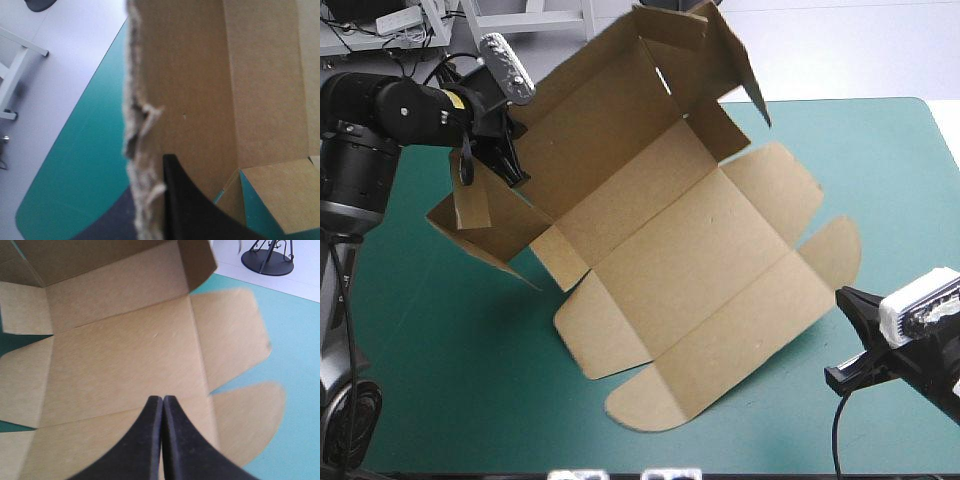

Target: Fold the box

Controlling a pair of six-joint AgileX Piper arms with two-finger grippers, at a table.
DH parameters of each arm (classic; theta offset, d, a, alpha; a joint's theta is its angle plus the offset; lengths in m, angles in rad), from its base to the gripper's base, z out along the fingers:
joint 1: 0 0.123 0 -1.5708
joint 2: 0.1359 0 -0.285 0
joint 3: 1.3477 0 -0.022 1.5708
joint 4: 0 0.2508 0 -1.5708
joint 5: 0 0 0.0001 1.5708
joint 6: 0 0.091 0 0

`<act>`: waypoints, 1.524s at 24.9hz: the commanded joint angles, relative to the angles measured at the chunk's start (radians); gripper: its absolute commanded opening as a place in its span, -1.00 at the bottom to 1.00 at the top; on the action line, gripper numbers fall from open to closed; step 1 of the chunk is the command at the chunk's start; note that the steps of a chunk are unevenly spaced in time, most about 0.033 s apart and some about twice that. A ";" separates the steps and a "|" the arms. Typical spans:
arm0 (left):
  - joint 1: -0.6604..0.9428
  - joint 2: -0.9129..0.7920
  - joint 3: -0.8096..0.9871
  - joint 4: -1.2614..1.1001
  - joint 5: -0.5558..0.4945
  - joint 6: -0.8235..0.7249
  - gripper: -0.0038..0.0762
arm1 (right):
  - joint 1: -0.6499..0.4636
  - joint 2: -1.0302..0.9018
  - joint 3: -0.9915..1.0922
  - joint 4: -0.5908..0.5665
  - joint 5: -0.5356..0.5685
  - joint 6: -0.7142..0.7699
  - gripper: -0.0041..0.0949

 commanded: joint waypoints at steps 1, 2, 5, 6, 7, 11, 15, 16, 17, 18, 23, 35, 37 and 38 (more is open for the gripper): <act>-0.147 -0.050 -0.004 0.101 0.040 0.016 -0.93 | 0.000 0.030 -0.032 0.014 -0.079 -0.010 -0.95; -0.195 -0.050 0.003 0.119 0.040 0.032 -0.93 | 0.000 0.048 -0.032 0.013 -0.079 -0.010 -0.95; -0.385 -0.069 0.054 0.287 0.034 0.030 -0.93 | 0.000 0.124 -0.072 -0.035 -0.081 -0.010 -0.95; -0.451 -0.098 0.118 0.353 0.011 0.030 -0.93 | 0.000 0.154 -0.110 -0.055 -0.085 -0.010 -0.95; -0.472 -0.114 0.151 0.383 -0.012 0.026 -0.93 | 0.000 0.168 -0.131 -0.073 -0.087 -0.010 -0.95; -0.535 -0.244 0.480 0.575 -0.237 -0.069 -0.93 | 0.000 0.274 -0.320 -0.151 -0.086 -0.010 -0.95; -0.535 -0.282 0.686 0.657 -0.436 -0.104 -0.93 | 0.000 0.368 -0.415 -0.162 -0.070 -0.010 -0.95; -0.535 -0.282 0.705 0.672 -0.467 -0.104 -0.93 | 0.000 0.385 -0.423 -0.160 -0.070 -0.010 -0.95; -0.535 -0.282 0.716 0.686 -0.490 -0.105 -0.93 | 0.000 0.400 -0.431 -0.160 -0.070 -0.010 -0.95; -0.535 -0.280 0.726 0.704 -0.511 -0.108 -0.93 | 0.000 0.414 -0.441 -0.160 -0.070 -0.010 -0.95; -0.535 -0.276 0.763 0.801 -0.611 -0.176 -0.93 | 0.000 0.510 -0.484 -0.160 -0.053 -0.010 -0.95; -0.535 -0.276 0.893 1.003 -0.690 -0.307 -0.93 | 0.000 0.678 -0.556 -0.147 -0.019 -0.032 -0.95; -0.535 -0.276 0.922 1.065 -0.703 -0.382 -0.93 | 0.000 0.708 -0.575 -0.143 -0.015 -0.040 -0.95; -0.535 -0.276 0.934 1.095 -0.705 -0.409 -0.93 | 0.000 0.722 -0.584 -0.133 -0.007 -0.048 -0.95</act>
